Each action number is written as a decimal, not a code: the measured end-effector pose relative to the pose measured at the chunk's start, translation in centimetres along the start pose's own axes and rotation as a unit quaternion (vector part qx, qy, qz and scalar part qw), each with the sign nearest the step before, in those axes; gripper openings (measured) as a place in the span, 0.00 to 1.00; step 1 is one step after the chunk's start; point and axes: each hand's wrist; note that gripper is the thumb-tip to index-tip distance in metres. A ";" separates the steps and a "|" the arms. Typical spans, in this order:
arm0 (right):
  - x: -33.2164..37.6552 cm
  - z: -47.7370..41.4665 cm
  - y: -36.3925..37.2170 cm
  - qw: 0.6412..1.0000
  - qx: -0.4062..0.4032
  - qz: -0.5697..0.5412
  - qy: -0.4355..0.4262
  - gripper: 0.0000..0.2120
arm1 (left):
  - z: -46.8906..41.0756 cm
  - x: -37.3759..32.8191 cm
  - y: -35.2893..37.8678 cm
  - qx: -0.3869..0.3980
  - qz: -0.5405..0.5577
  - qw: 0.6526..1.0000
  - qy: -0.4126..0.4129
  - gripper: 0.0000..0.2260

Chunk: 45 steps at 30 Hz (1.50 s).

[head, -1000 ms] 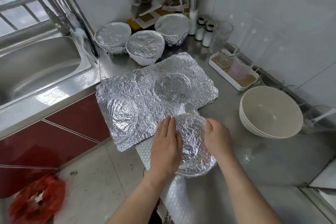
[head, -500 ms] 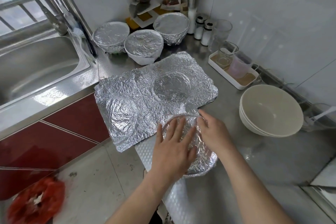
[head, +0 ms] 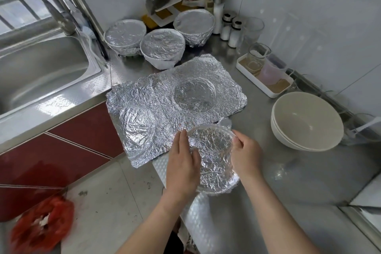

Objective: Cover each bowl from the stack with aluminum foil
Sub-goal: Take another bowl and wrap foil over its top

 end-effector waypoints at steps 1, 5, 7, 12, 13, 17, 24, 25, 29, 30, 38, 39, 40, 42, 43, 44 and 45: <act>0.0 0.0 -0.2 0.999 0.014 -0.028 0.001 0.16 | -0.1 0.1 0.1 0.000 -0.001 1.000 0.001 0.26; 0.7 -1.1 -0.9 0.994 0.082 -0.069 -0.002 0.23 | -0.7 0.2 0.3 0.006 -0.015 1.000 0.015 0.25; 1.0 -1.7 -0.9 0.993 0.112 -0.038 -0.015 0.20 | -0.8 0.1 0.5 0.006 -0.010 1.000 0.017 0.25; 0.7 -2.0 -0.6 0.991 0.128 0.022 -0.043 0.19 | -0.9 0.3 0.8 -0.002 -0.014 1.000 0.027 0.25; 0.7 -1.9 -0.6 0.991 0.127 0.026 -0.043 0.19 | -0.9 0.4 0.8 -0.002 -0.015 1.000 0.027 0.25; 0.7 -1.8 -0.6 0.993 0.108 0.031 -0.041 0.17 | -1.0 0.5 0.9 -0.008 -0.028 0.999 0.042 0.25; -0.1 -1.7 -0.3 0.995 0.080 0.039 -0.044 0.15 | -1.1 0.1 0.1 0.005 0.016 0.999 0.032 0.23; -0.1 -1.4 -0.6 0.997 0.055 0.038 -0.047 0.14 | -1.0 0.0 -0.2 0.000 0.027 0.999 0.020 0.23; -1.2 -0.4 -1.4 0.990 -0.109 0.055 -0.073 0.08 | -0.6 0.9 -1.8 -0.064 0.059 0.995 -0.044 0.17; -1.5 -0.1 -1.3 0.989 -0.115 0.063 -0.073 0.05 | -0.6 1.0 -2.2 -0.070 0.064 0.993 -0.065 0.15; -1.1 1.4 -1.0 0.991 -0.085 0.105 0.011 0.03 | -2.3 0.2 -3.4 -0.054 -0.022 0.998 -0.029 0.10; -0.9 1.5 -1.3 0.991 -0.074 0.115 0.014 0.03 | -2.7 0.0 -3.6 -0.051 -0.047 0.997 -0.021 0.10; -0.6 1.5 -1.6 0.990 -0.066 0.123 0.010 0.03 | -3.1 -0.3 -3.8 -0.049 -0.065 0.997 -0.017 0.11; 0.0 1.3 -1.9 0.990 -0.066 0.126 -0.025 0.01 | -3.6 -0.5 -3.9 -0.052 -0.072 0.996 -0.020 0.11; 0.2 1.0 -1.9 0.988 -0.071 0.123 -0.059 0.03 | -3.8 -0.6 -3.9 -0.056 -0.065 0.996 -0.023 0.10; 0.5 0.6 -1.8 0.985 -0.068 0.124 -0.094 0.06 | -3.8 -0.7 -3.9 -0.058 -0.060 0.996 -0.026 0.10; 0.8 0.0 -1.7 0.983 -0.059 0.127 -0.119 0.08 | -3.9 -0.7 -3.9 -0.058 -0.060 0.996 -0.028 0.10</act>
Point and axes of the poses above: each hand's wrist, its own z-axis away from the middle knuckle, its own y-axis out of the palm, x = y × z, and after that the axes turned 5 degrees about -y, right-handed
